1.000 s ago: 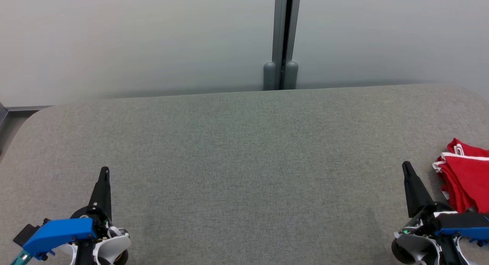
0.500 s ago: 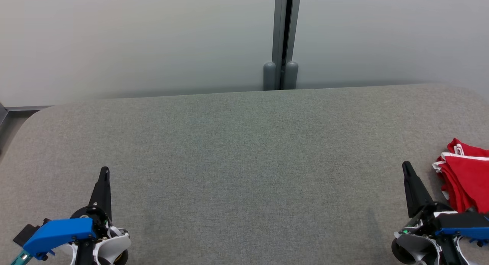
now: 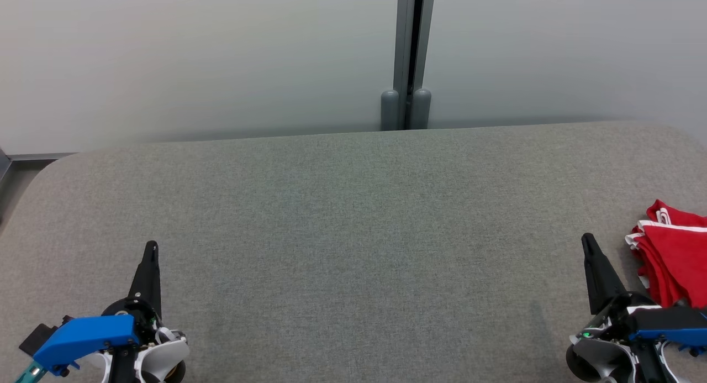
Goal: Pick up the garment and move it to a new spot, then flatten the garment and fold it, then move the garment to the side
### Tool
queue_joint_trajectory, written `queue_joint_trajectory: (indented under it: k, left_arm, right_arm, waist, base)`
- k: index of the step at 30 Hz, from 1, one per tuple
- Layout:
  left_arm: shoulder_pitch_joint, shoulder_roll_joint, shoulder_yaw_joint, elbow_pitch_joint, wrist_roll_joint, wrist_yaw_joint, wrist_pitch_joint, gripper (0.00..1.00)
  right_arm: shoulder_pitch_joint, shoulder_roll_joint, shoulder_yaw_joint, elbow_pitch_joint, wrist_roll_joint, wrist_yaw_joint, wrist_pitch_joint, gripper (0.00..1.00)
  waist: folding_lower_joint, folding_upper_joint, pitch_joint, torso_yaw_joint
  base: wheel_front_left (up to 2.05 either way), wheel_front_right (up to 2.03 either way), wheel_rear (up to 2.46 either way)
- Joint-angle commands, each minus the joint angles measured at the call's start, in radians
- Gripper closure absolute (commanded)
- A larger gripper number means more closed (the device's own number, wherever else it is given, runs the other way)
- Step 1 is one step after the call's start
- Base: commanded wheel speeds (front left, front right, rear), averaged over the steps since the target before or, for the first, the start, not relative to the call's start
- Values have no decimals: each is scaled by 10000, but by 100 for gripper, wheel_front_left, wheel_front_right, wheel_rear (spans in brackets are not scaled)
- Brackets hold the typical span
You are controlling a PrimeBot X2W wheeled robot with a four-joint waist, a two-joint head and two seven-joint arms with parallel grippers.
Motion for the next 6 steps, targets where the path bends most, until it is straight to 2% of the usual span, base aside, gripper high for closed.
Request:
queue_joint_trajectory:
  k: [1,6]
  left_arm:
    - [-102,-20,12,-46,-22,14,33,100]
    - [-102,-20,12,-46,-23,14,34,100]
  right_arm:
    - [112,-59,-20,-37,29,4,47,100]
    - [112,-59,-20,-37,29,4,46,100]
  waist:
    - [0,0,0,0]
    - [0,0,0,0]
  base:
    - [0,0,0]
    - [0,0,0]
